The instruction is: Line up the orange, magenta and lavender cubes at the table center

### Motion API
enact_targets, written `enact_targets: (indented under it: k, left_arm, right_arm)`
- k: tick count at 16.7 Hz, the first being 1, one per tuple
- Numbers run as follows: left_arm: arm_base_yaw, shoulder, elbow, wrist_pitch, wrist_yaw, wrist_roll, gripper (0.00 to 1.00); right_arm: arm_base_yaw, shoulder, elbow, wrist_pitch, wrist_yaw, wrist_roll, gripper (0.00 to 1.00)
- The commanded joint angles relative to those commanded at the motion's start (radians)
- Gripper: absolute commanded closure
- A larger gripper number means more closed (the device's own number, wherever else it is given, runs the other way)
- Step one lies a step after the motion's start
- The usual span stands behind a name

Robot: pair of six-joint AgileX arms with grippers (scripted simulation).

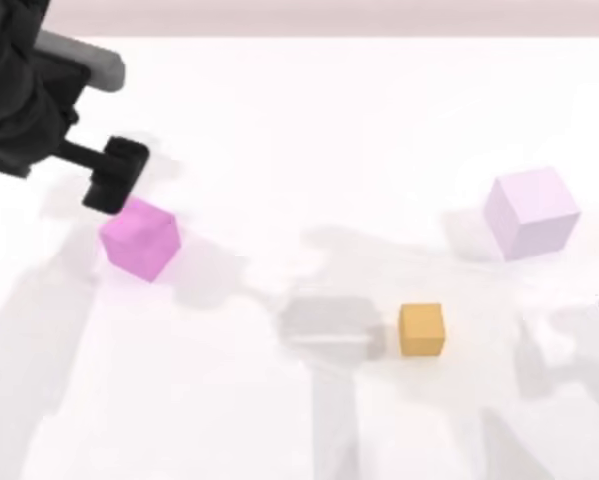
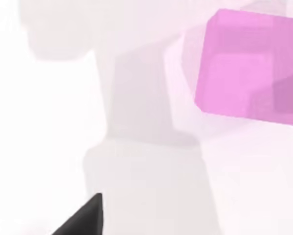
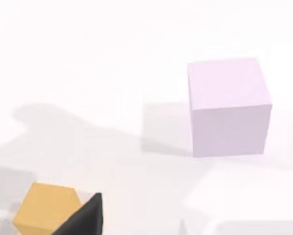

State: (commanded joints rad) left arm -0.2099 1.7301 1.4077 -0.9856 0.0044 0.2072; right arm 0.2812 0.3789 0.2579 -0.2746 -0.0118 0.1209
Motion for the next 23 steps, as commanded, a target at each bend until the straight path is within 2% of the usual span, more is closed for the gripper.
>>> enact_targets:
  k: [5, 8, 16, 23]
  left_arm:
    - [-0.04, 0.31, 0.287, -0.181, -0.001, 0.04, 0.0]
    - [-0.052, 0.405, 0.38, -0.229, -0.002, 0.052, 0.0]
    - [-0.05, 0.422, 0.376, -0.218, -0.002, 0.055, 0.0]
    - [-0.051, 0.502, 0.202, 0.044, -0.001, 0.057, 0.0]
  right_arm:
    - [-0.192, -0.275, -0.203, 0.2, 0.009, -0.095, 0.0]
    - [-0.261, -0.366, -0.252, 0.266, 0.012, -0.119, 0.0]
    - [-0.271, -0.379, -0.258, 0.275, 0.012, -0.121, 0.0]
    - [-0.271, -0.379, -0.258, 0.275, 0.012, -0.121, 0.0]
